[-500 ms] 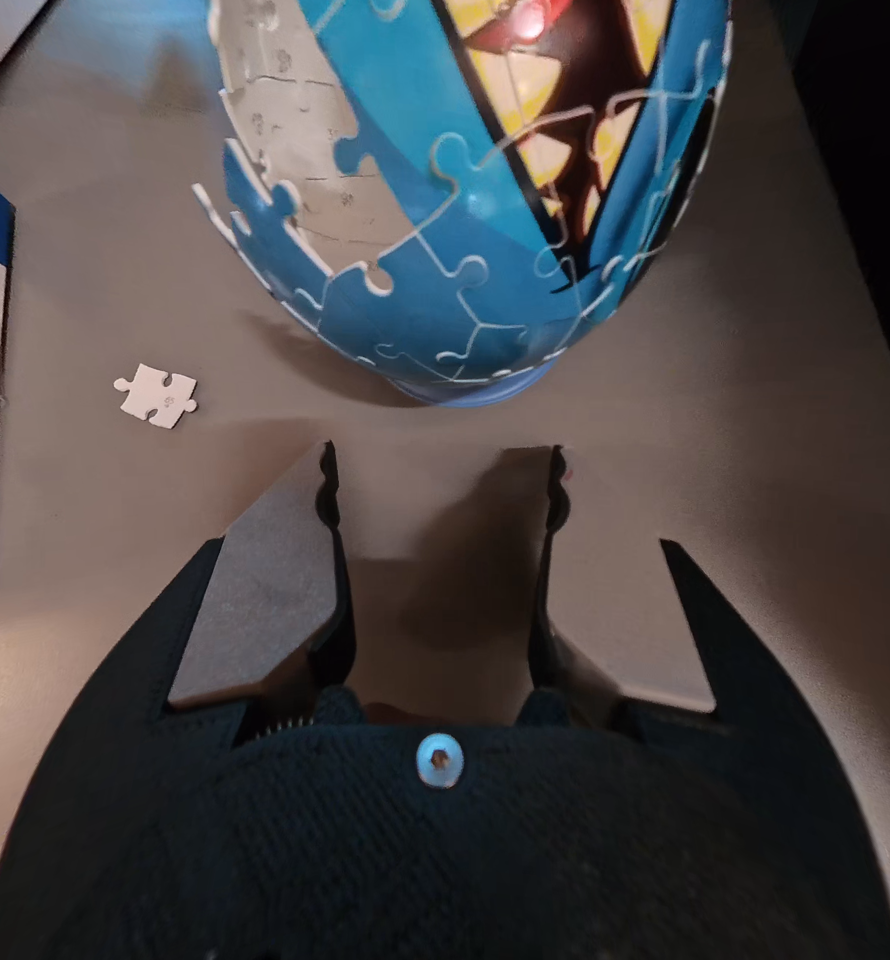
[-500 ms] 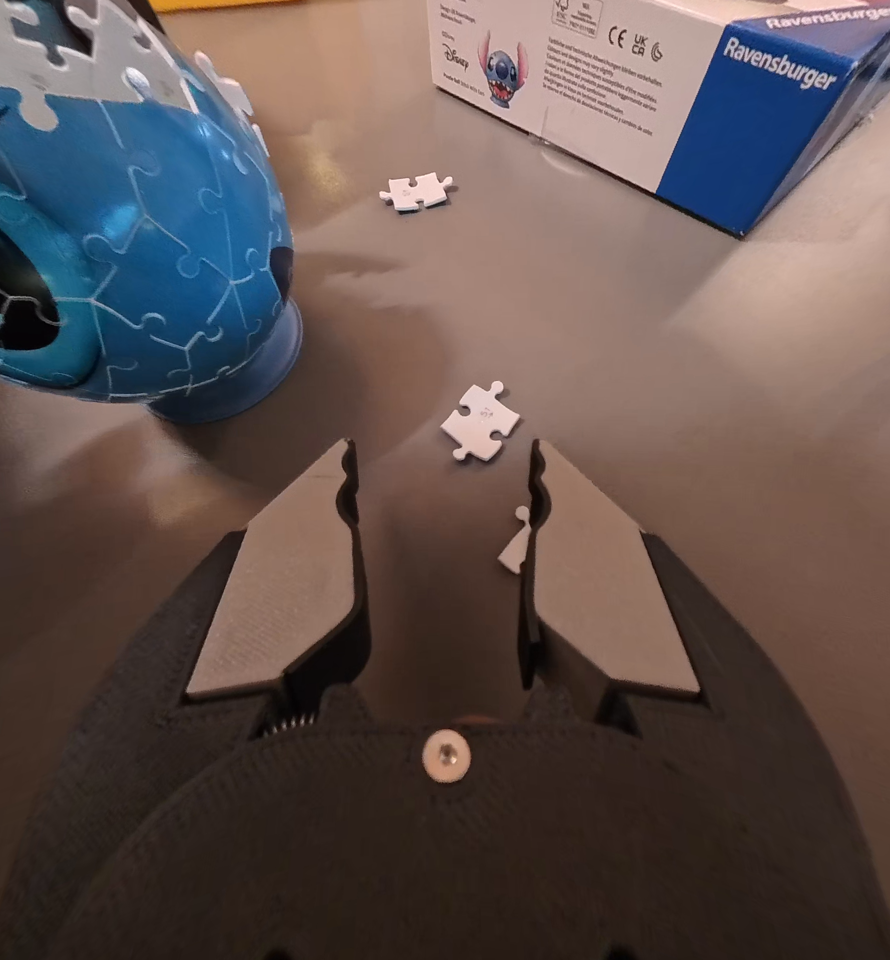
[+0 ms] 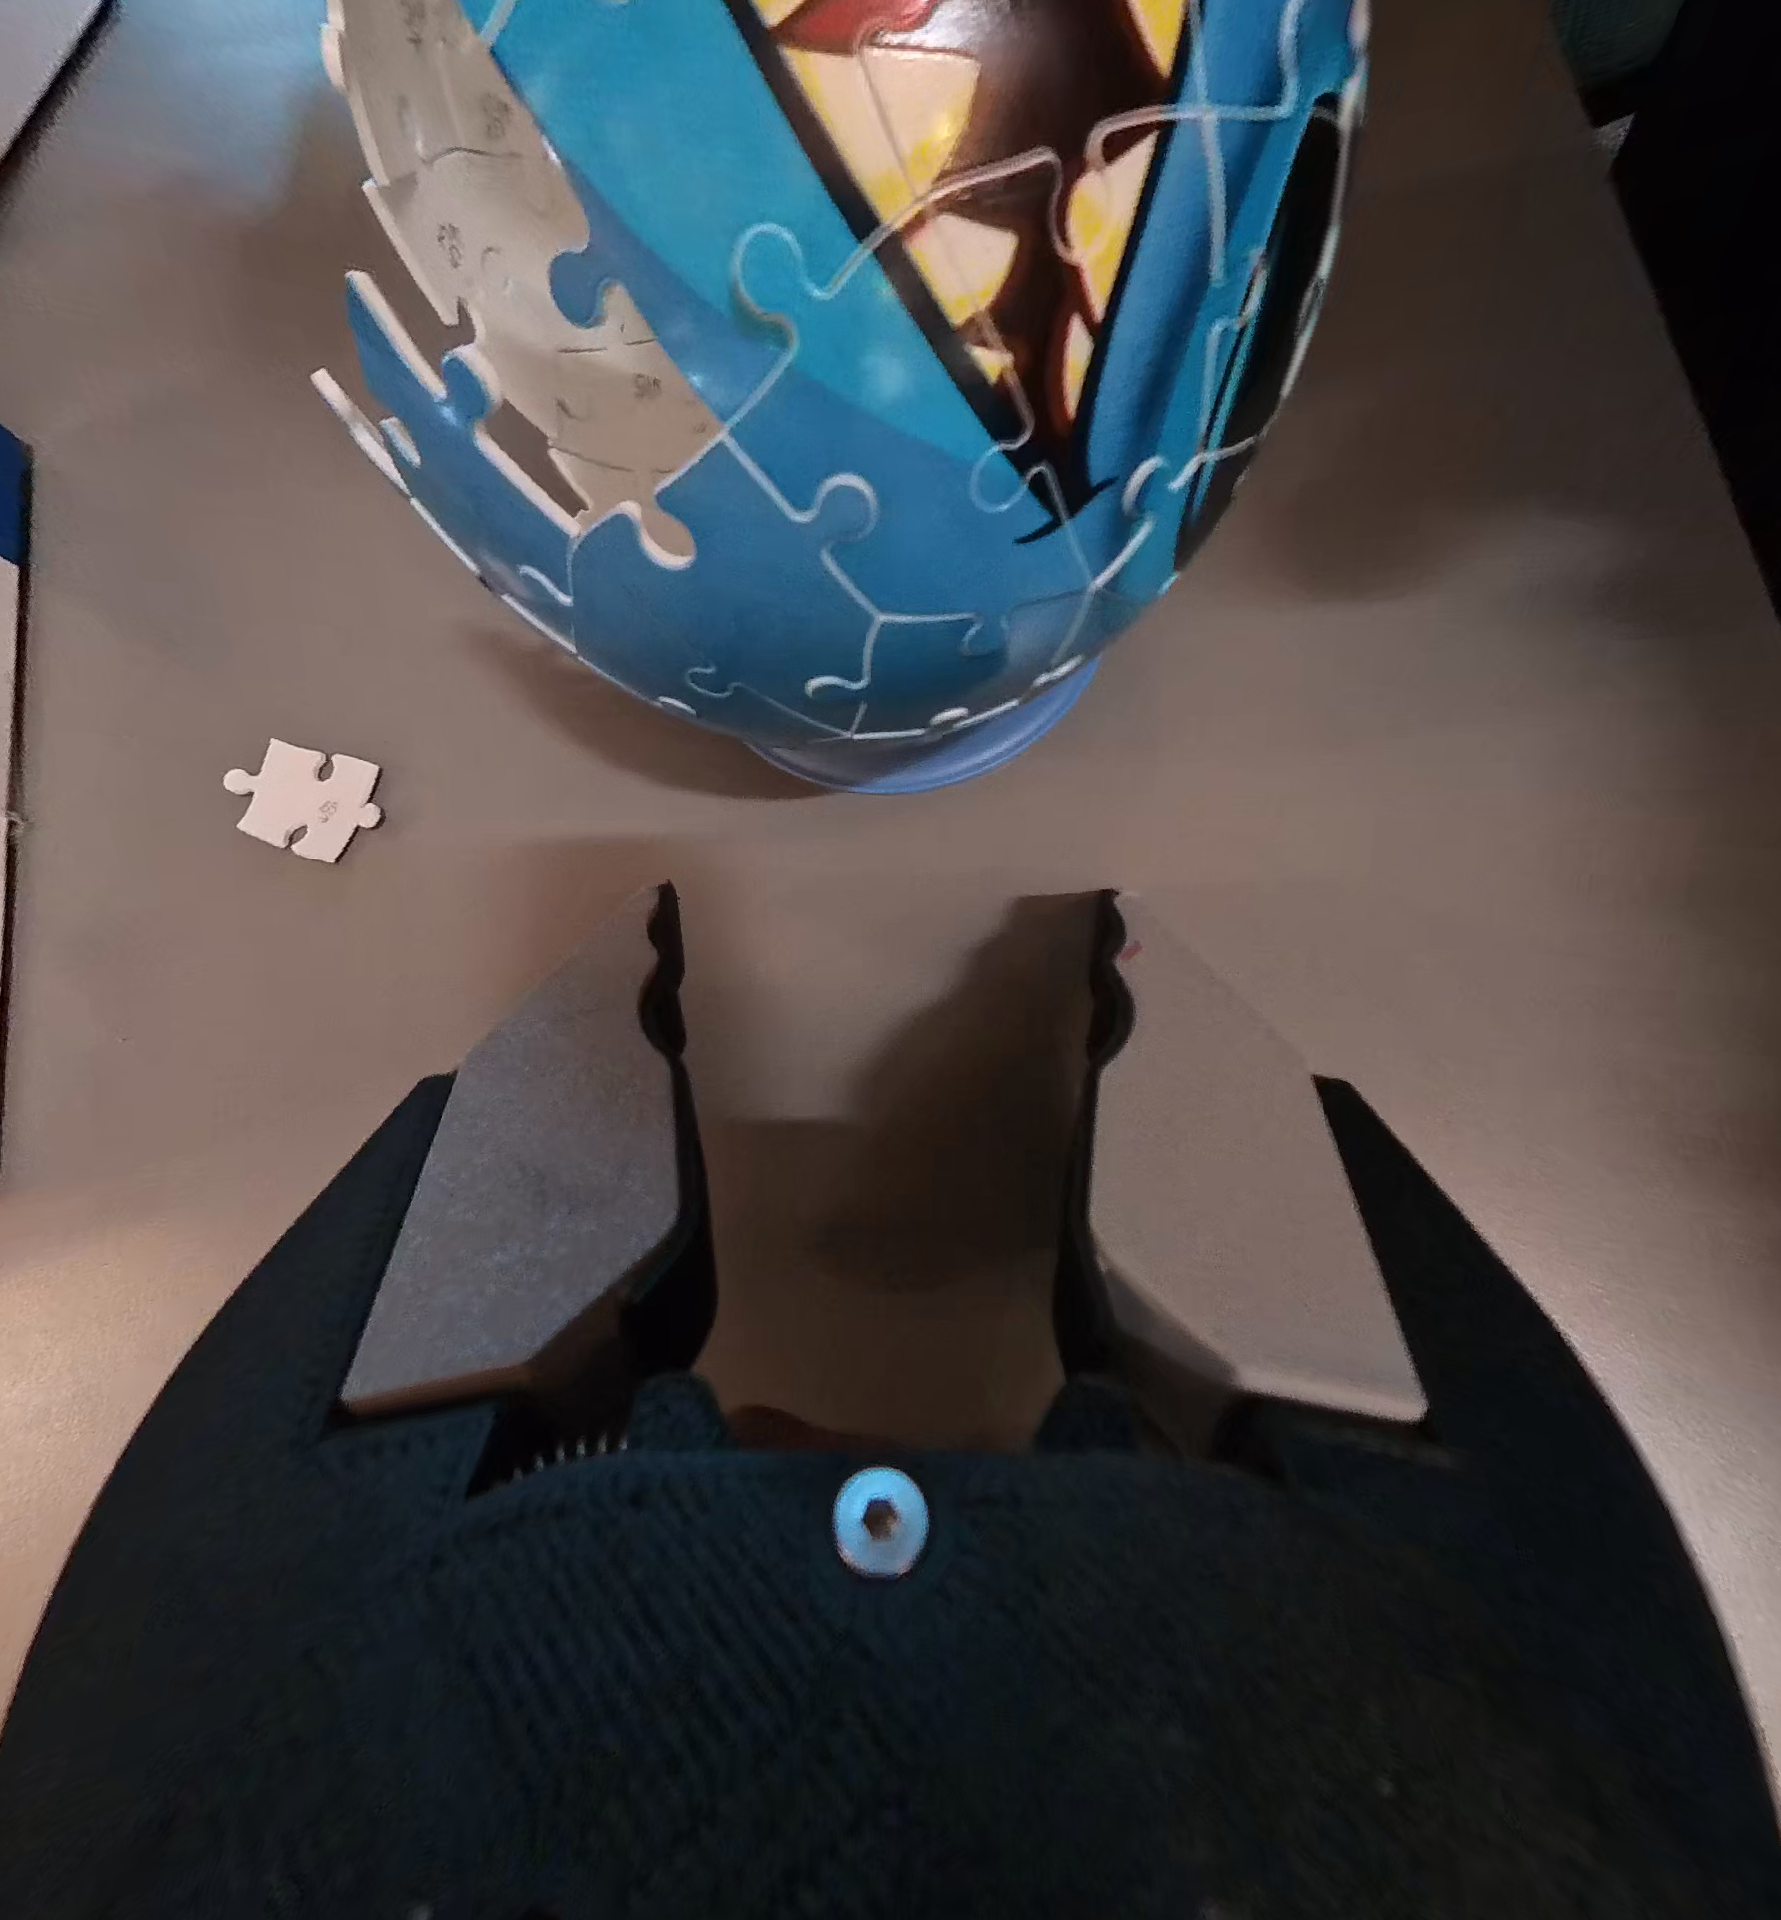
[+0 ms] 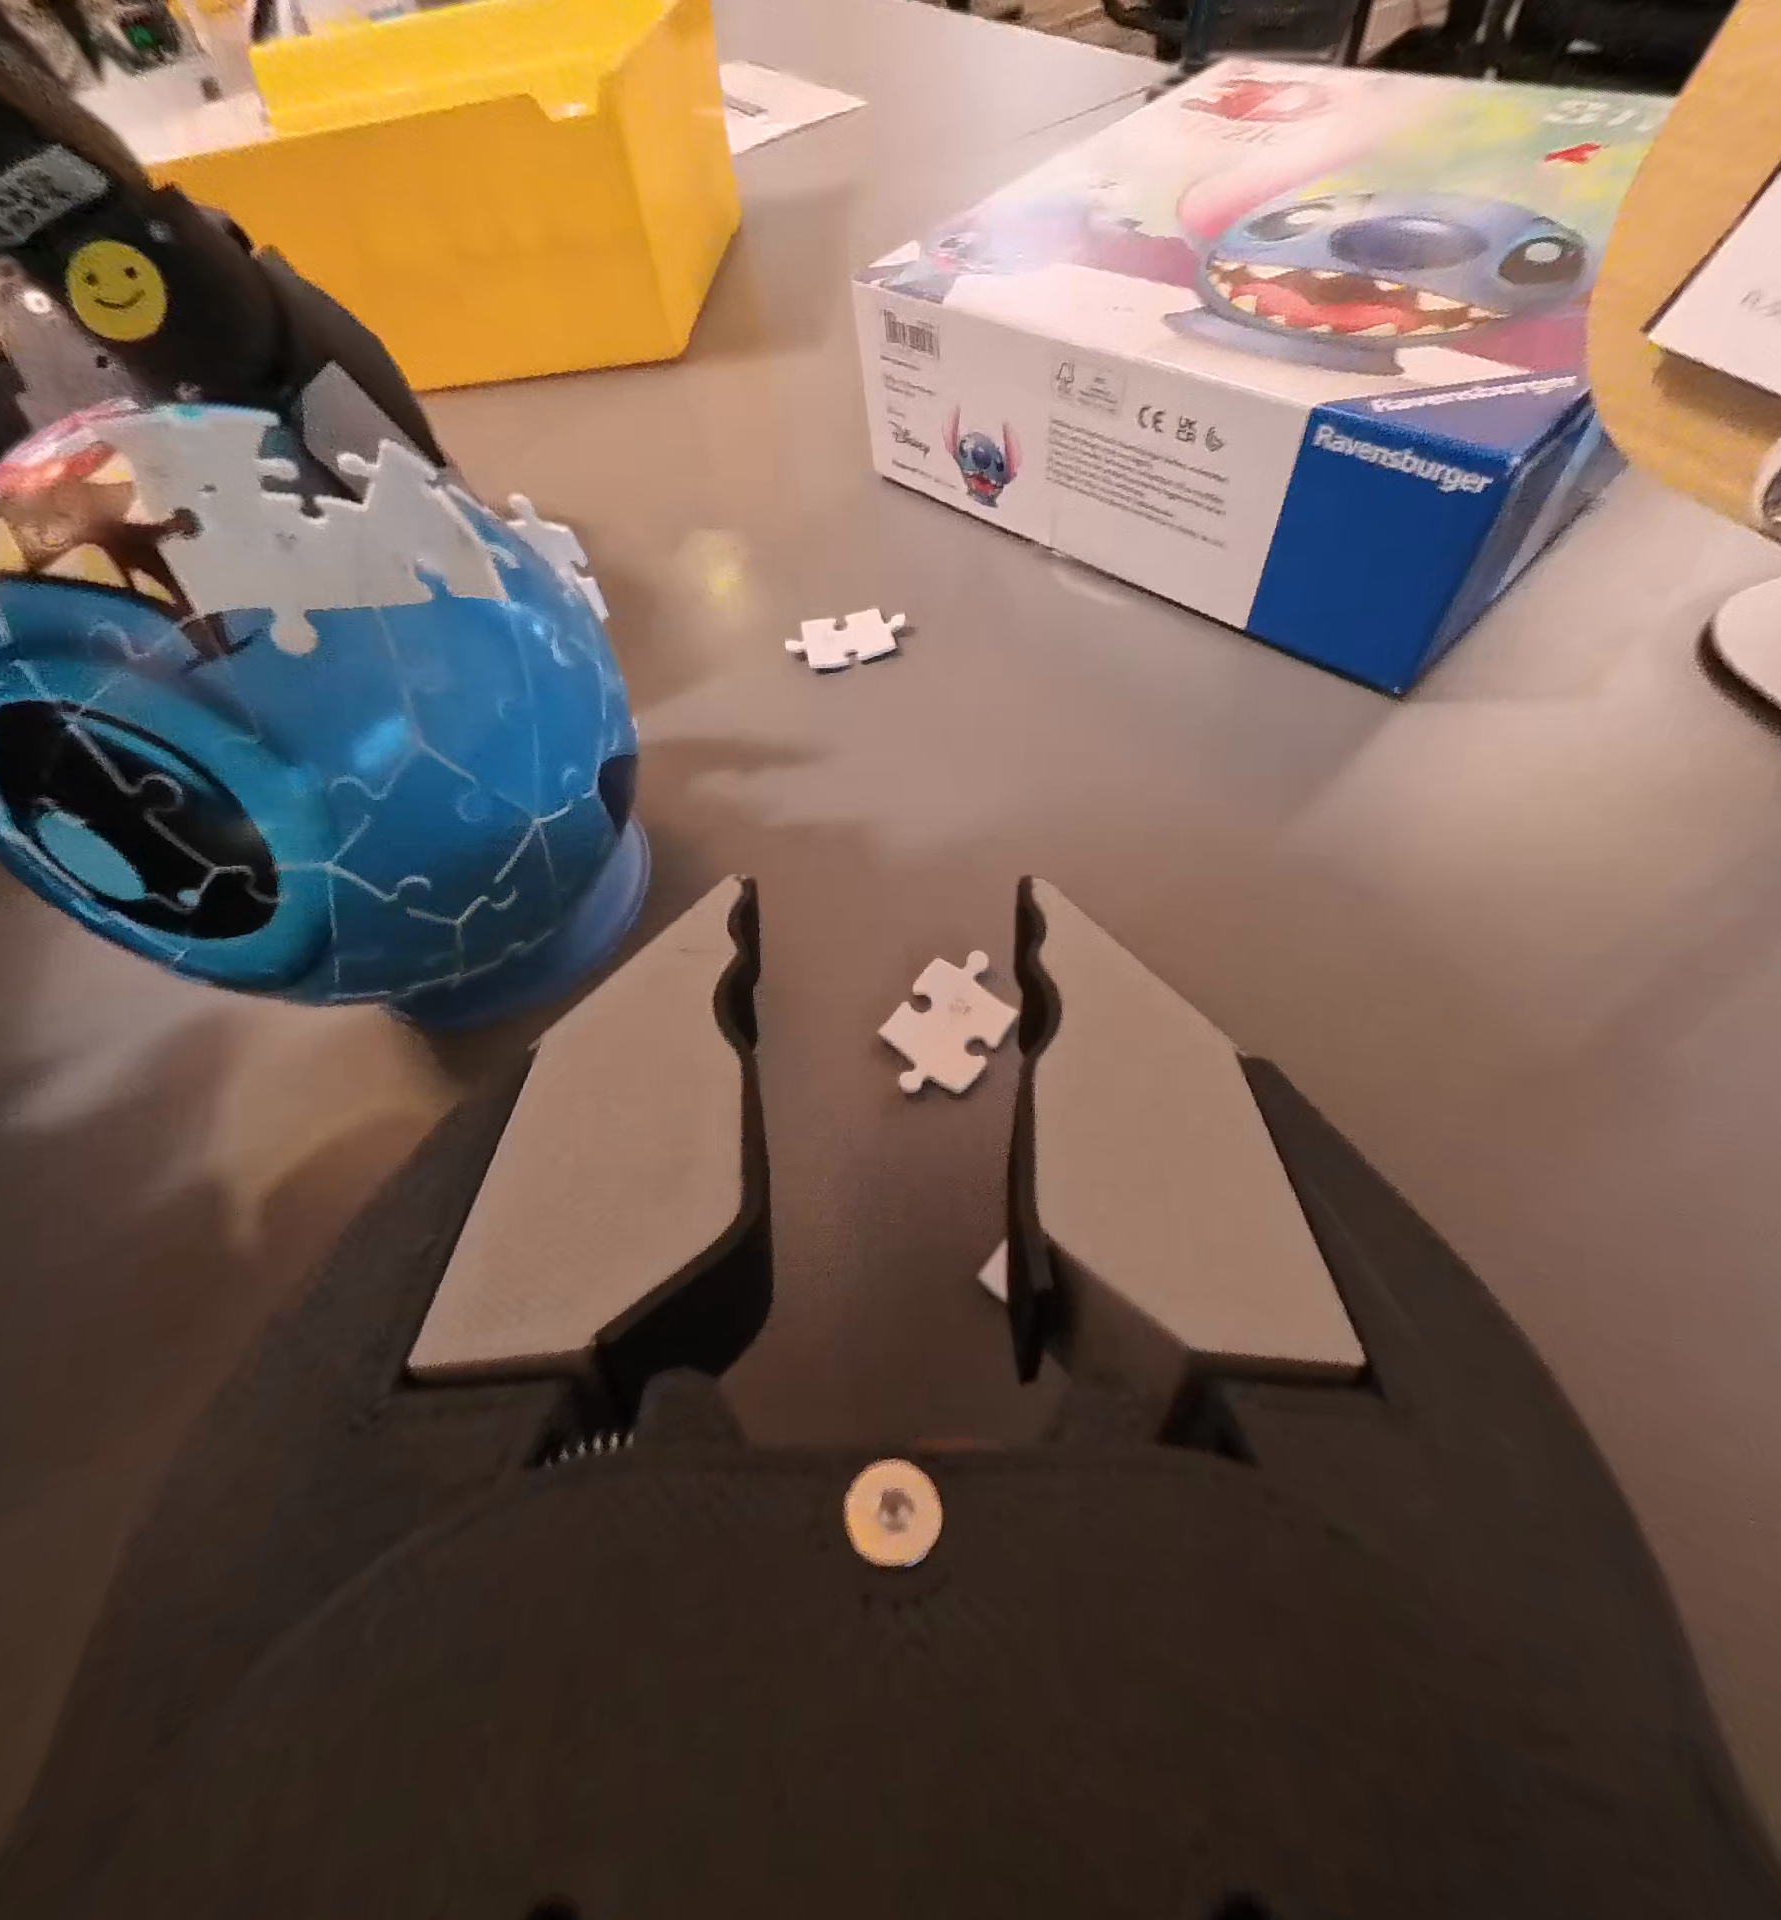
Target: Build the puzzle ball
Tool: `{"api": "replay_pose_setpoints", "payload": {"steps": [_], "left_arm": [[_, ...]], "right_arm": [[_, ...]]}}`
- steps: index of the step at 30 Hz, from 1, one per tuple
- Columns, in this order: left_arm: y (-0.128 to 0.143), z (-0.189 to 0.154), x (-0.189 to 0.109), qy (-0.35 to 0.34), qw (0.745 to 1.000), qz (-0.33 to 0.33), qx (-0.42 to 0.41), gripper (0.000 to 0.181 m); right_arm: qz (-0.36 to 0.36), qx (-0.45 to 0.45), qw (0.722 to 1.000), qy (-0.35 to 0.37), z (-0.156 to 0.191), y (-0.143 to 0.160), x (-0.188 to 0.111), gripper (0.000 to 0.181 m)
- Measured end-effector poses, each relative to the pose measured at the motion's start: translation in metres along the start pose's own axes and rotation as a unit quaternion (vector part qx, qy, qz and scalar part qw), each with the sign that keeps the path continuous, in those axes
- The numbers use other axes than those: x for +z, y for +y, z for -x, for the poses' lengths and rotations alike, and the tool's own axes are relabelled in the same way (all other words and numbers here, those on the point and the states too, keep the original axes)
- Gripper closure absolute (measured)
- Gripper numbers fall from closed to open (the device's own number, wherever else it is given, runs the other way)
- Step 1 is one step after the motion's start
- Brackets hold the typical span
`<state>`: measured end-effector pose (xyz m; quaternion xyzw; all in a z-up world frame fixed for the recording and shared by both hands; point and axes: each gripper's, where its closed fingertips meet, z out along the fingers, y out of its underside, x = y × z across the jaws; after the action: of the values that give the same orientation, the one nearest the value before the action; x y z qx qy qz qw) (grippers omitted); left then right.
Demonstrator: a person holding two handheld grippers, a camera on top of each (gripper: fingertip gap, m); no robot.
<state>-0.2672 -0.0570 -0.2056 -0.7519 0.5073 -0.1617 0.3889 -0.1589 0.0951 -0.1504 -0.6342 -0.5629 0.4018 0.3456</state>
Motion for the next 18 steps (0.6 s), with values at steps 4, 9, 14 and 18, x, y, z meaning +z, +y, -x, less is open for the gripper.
{"api": "replay_pose_setpoints", "payload": {"steps": [4, 9, 14, 18], "left_arm": [[0.000, 0.000, 0.000, -0.001, 1.000, 0.000, 0.000, 0.104], [0.000, 0.001, 0.000, -0.004, 1.000, 0.000, -0.001, 0.103], [0.002, 0.005, -0.001, -0.008, 1.000, 0.004, -0.016, 0.103], [0.005, 0.010, -0.002, -0.013, 0.999, 0.008, -0.032, 0.103]], "right_arm": [[0.041, -0.033, 0.996, 0.069, -0.019, 0.007, -0.006, 0.128], [0.149, -0.046, 0.987, 0.041, -0.013, 0.028, 0.005, 0.124], [0.220, -0.067, 0.972, 0.050, -0.018, 0.053, 0.020, 0.124], [0.210, -0.066, 0.975, 0.037, -0.014, 0.055, 0.026, 0.136]]}}
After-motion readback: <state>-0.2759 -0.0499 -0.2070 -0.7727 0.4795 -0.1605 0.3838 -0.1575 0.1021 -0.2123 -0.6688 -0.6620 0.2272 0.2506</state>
